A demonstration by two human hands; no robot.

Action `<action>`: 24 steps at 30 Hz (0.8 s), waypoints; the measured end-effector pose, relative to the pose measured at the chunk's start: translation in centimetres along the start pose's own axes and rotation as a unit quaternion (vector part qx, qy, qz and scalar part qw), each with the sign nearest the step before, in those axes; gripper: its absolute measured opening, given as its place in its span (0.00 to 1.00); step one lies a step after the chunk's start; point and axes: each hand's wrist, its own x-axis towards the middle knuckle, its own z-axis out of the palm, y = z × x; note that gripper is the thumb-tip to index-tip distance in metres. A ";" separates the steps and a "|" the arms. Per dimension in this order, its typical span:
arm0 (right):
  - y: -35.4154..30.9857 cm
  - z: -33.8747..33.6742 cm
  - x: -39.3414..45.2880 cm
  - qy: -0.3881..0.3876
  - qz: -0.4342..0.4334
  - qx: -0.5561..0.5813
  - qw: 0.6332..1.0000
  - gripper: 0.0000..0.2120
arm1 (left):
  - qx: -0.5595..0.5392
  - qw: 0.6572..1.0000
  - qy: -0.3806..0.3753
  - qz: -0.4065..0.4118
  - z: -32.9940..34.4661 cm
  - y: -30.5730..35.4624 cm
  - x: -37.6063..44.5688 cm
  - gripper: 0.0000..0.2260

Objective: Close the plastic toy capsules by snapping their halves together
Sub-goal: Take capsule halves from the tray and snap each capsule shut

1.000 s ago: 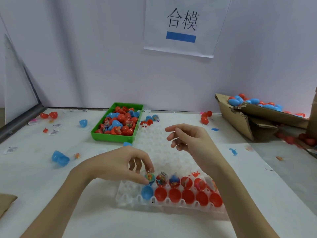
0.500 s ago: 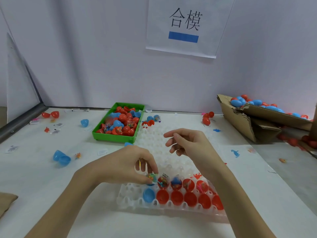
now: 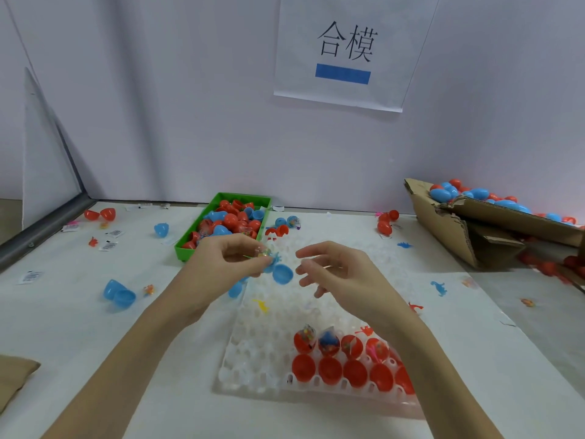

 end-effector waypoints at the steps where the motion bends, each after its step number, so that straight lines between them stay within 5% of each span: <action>1: 0.0 0.2 0.0 -0.024 -0.002 -0.004 1.000 0.12 | -0.027 0.999 0.023 -0.012 0.2 0.0 0.1 0.06; 4: 0.1 1.3 0.0 -0.013 -0.027 -0.019 0.999 0.21 | -0.065 0.997 0.034 -0.024 1.1 0.0 -0.1 0.04; 8: 0.2 2.0 -0.1 0.048 -0.069 -0.042 0.996 0.14 | -0.060 0.998 0.025 -0.004 2.1 -0.1 -0.5 0.04; 14: -0.3 0.1 -0.2 -0.055 -0.004 0.067 0.996 0.10 | -0.126 0.992 0.001 -0.007 2.2 0.2 -0.6 0.05; 18: -0.5 -0.2 -0.1 0.037 -0.004 0.027 0.999 0.09 | -0.149 0.987 -0.057 0.006 2.1 0.1 -0.7 0.04; 24: -0.1 0.8 -0.2 0.046 -0.055 0.009 0.997 0.04 | -0.136 0.987 -0.080 0.026 2.3 0.0 -0.7 0.05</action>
